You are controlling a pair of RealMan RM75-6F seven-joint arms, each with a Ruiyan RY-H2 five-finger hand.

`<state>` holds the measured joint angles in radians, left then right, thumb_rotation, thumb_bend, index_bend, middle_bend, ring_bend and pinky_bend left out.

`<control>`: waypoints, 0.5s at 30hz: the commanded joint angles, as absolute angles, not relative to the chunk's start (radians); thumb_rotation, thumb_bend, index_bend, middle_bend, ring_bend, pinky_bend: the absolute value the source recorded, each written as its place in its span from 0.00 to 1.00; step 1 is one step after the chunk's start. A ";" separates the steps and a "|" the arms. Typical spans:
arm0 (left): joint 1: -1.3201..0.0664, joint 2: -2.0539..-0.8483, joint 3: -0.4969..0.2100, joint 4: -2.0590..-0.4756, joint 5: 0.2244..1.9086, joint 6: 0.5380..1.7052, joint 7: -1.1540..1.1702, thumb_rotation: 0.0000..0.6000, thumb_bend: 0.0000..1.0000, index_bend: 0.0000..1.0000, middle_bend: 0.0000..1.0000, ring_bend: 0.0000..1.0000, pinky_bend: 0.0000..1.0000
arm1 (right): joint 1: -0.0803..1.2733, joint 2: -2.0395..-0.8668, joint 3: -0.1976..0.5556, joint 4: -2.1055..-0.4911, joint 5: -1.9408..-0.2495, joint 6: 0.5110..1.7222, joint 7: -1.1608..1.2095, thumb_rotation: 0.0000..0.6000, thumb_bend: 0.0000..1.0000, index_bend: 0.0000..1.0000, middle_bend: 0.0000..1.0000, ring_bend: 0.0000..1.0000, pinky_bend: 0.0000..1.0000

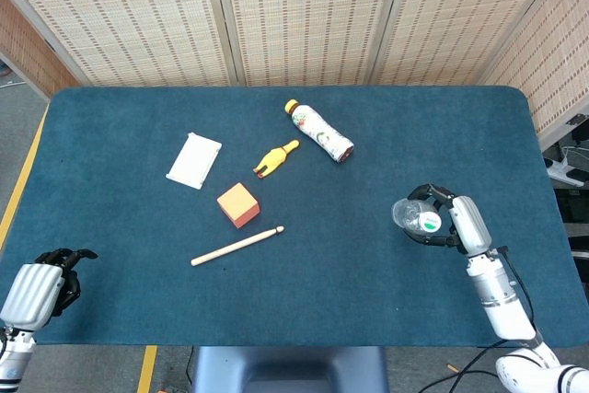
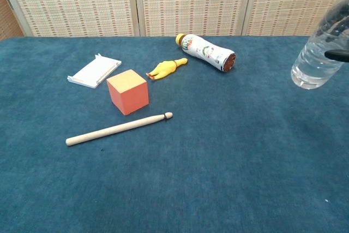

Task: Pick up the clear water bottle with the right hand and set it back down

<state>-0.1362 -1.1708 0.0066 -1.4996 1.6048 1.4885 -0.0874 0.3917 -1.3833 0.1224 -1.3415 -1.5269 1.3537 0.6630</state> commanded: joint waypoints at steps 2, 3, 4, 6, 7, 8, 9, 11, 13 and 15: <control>-0.137 -1.170 0.007 -1.500 1.606 1.489 -0.084 1.00 0.46 0.36 0.45 0.34 0.42 | 0.395 -1.407 0.112 -1.283 -1.482 1.275 0.659 1.00 0.36 0.83 0.73 0.64 0.61; -0.137 -1.171 0.007 -1.500 1.607 1.488 -0.083 1.00 0.46 0.36 0.45 0.34 0.42 | 0.398 -1.416 0.109 -1.264 -1.474 1.256 0.662 1.00 0.36 0.83 0.73 0.64 0.61; -0.137 -1.171 0.008 -1.500 1.607 1.488 -0.083 1.00 0.46 0.36 0.45 0.34 0.42 | 0.402 -1.429 0.105 -1.237 -1.464 1.232 0.667 1.00 0.36 0.83 0.73 0.64 0.61; -0.137 -1.171 0.008 -1.500 1.607 1.487 -0.083 1.00 0.46 0.36 0.45 0.34 0.42 | 0.409 -1.449 0.102 -1.201 -1.455 1.203 0.682 1.00 0.36 0.83 0.73 0.64 0.61; -0.137 -1.170 0.008 -1.501 1.606 1.486 -0.083 1.00 0.46 0.36 0.45 0.34 0.42 | 0.414 -1.461 0.102 -1.179 -1.450 1.186 0.698 1.00 0.36 0.83 0.73 0.64 0.61; -0.137 -1.171 0.009 -1.500 1.606 1.485 -0.083 1.00 0.46 0.36 0.45 0.34 0.42 | 0.417 -1.469 0.101 -1.165 -1.451 1.178 0.710 1.00 0.36 0.83 0.73 0.64 0.61; -0.137 -1.171 0.008 -1.500 1.605 1.485 -0.083 1.00 0.46 0.36 0.45 0.34 0.42 | 0.420 -1.475 0.101 -1.154 -1.453 1.173 0.724 1.00 0.36 0.83 0.73 0.64 0.61; -0.138 -1.171 0.008 -1.500 1.604 1.484 -0.084 1.00 0.46 0.36 0.45 0.34 0.42 | 0.425 -1.483 0.098 -1.139 -1.466 1.172 0.757 1.00 0.36 0.83 0.73 0.64 0.61; -0.138 -1.171 0.008 -1.500 1.604 1.483 -0.083 1.00 0.46 0.36 0.45 0.34 0.42 | 0.429 -1.488 0.098 -1.132 -1.480 1.180 0.786 1.00 0.36 0.83 0.73 0.64 0.61; -0.139 -1.172 0.008 -1.500 1.605 1.482 -0.081 1.00 0.46 0.36 0.45 0.34 0.42 | 0.434 -1.492 0.099 -1.128 -1.490 1.184 0.811 1.00 0.36 0.83 0.73 0.64 0.61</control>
<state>-0.1385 -1.1722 0.0082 -1.5002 1.6047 1.4825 -0.0815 0.4274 -1.4845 0.1000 -1.1358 -1.4797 1.1822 0.7939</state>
